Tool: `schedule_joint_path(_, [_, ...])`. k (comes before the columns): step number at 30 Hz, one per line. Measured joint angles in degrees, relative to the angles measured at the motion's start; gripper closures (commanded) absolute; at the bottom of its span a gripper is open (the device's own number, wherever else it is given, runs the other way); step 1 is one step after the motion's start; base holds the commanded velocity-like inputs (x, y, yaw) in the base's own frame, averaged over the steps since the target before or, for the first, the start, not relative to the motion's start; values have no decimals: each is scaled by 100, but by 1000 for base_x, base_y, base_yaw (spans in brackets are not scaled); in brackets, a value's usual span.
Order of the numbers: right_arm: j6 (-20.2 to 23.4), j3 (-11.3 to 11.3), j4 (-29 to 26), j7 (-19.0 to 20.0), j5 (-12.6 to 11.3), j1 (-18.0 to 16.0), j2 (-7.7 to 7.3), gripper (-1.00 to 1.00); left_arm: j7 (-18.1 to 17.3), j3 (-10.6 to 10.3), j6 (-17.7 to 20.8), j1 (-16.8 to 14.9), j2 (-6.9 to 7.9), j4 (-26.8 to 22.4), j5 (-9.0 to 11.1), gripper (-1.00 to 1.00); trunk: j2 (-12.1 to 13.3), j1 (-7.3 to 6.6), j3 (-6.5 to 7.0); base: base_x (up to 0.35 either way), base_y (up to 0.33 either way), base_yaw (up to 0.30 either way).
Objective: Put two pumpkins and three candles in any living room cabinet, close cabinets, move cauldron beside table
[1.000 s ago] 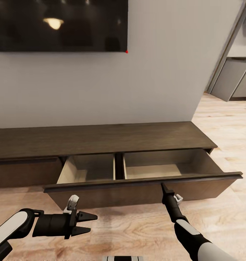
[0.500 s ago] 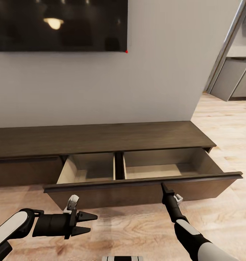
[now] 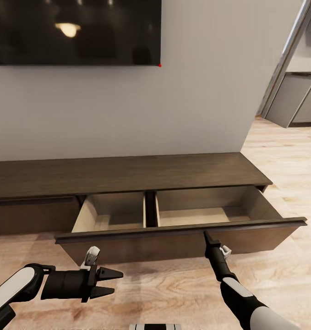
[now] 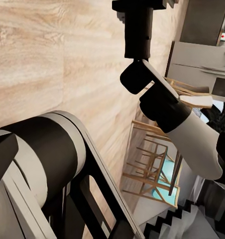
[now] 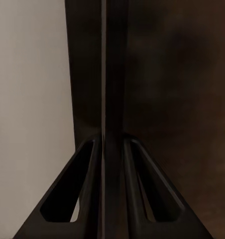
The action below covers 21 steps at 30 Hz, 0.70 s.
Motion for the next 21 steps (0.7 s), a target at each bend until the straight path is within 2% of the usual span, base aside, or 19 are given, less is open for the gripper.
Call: schedule_joint_path(21, [0, -6, 3, 2, 5, 1, 0, 100, 0, 6, 0, 1, -3, 0, 0, -100, 0, -1, 0, -28, 0, 0])
